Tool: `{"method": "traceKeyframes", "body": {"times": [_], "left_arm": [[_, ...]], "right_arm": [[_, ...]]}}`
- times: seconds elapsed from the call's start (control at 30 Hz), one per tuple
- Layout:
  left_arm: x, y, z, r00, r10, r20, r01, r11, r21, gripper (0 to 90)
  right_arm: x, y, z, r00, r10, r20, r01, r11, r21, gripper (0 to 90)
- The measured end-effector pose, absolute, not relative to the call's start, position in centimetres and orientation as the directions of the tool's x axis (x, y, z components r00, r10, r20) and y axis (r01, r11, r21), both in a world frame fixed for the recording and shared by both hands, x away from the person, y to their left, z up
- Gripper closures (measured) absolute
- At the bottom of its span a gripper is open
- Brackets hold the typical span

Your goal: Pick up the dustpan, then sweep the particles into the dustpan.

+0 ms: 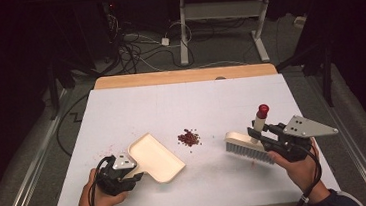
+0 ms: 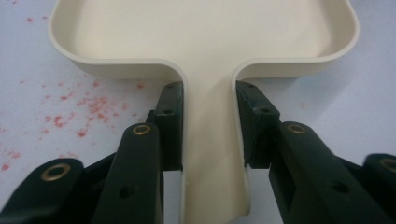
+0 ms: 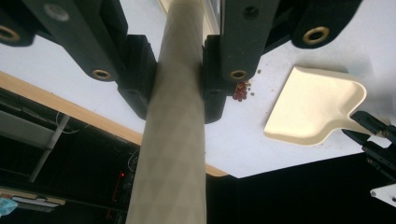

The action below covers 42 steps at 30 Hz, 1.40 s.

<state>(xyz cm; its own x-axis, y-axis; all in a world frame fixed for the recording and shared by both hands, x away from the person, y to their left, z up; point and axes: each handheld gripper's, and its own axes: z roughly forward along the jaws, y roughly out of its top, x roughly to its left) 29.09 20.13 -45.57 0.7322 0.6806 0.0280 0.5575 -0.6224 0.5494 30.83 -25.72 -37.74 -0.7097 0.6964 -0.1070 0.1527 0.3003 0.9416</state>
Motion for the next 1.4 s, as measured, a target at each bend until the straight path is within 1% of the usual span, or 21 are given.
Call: {"method": "traceKeyframes", "body": {"times": [0.2, 0.67, 0.83, 0.9, 1.0, 1.2, 1.3, 1.4], "left_arm": [[29.1, 19.8, -45.8, 0.741, 0.671, 0.015, 0.553, -0.623, 0.554, 64.0], [29.0, 19.7, -46.0, 0.749, 0.662, 0.007, 0.548, -0.625, 0.556, 63.9], [29.0, 19.6, -45.9, 0.749, 0.663, 0.008, 0.549, -0.626, 0.554, 63.9], [29.0, 19.5, -45.9, 0.748, 0.664, 0.005, 0.551, -0.626, 0.552, 63.9], [29.1, 19.4, -46.0, 0.749, 0.662, 0.005, 0.551, -0.628, 0.550, 63.9], [29.2, 19.0, -46.0, 0.748, 0.664, 0.001, 0.556, -0.628, 0.545, 63.9], [29.3, 18.8, -46.0, 0.748, 0.663, 0.000, 0.559, -0.630, 0.539, 63.9], [29.4, 18.6, -46.1, 0.747, 0.665, -0.010, 0.565, -0.625, 0.539, 63.9]], "right_arm": [[31.0, -25.9, -37.8, -0.704, 0.705, -0.088, 0.159, 0.277, 0.947, 70.4], [31.7, -25.4, -38.1, -0.715, 0.694, -0.082, 0.175, 0.291, 0.940, 70.5], [32.1, -25.4, -37.5, -0.695, 0.716, -0.072, 0.184, 0.274, 0.944, 70.5], [32.8, -25.5, -37.3, -0.690, 0.723, -0.043, 0.191, 0.238, 0.952, 70.5], [33.4, -25.3, -37.2, -0.685, 0.728, -0.032, 0.196, 0.227, 0.954, 70.5], [35.8, -22.5, -36.7, -0.681, 0.731, -0.050, 0.162, 0.216, 0.963, 70.5], [37.8, -20.5, -36.4, -0.671, 0.739, -0.053, 0.144, 0.200, 0.969, 70.5], [40.0, -18.3, -36.6, -0.648, 0.759, -0.062, 0.154, 0.210, 0.966, 70.5]]}}
